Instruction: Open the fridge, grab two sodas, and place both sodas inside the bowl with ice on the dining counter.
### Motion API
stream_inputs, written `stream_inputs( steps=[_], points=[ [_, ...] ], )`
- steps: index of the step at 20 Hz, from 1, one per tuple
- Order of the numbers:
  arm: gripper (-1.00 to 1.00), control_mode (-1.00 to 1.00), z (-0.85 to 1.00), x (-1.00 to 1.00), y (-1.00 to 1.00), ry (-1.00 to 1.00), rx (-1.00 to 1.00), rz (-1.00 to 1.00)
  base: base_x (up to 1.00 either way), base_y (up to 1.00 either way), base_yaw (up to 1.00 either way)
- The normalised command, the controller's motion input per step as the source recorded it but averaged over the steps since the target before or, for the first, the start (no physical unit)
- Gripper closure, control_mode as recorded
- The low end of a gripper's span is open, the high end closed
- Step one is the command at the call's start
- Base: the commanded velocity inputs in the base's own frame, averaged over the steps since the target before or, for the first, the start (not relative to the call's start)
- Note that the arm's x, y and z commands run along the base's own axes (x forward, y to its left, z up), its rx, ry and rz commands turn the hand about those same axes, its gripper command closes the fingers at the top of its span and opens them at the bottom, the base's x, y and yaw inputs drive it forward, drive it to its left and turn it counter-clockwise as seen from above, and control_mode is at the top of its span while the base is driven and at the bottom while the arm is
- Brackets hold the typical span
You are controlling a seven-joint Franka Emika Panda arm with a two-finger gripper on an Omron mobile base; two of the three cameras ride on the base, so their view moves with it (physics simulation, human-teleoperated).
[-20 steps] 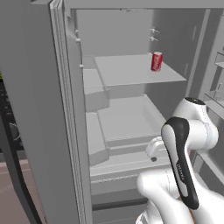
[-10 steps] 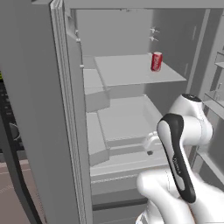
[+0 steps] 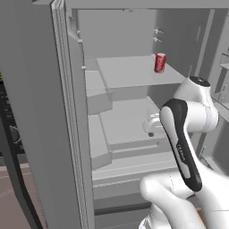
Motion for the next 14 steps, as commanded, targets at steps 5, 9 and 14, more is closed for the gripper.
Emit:
stream_inputs(
  steps=[5,9,14],
  points=[
    [-1.0,-1.0,0.39,0.26,-0.01,-0.1,0.0,-0.1,0.0,0.0,0.0],
    [-1.0,-1.0,0.11,0.17,0.0,-0.15,0.01,-0.06,0.0,0.0,0.0],
    [-1.0,-1.0,0.17,0.12,0.0,-0.19,0.0,-0.06,0.0,0.0,0.0]
  ],
)
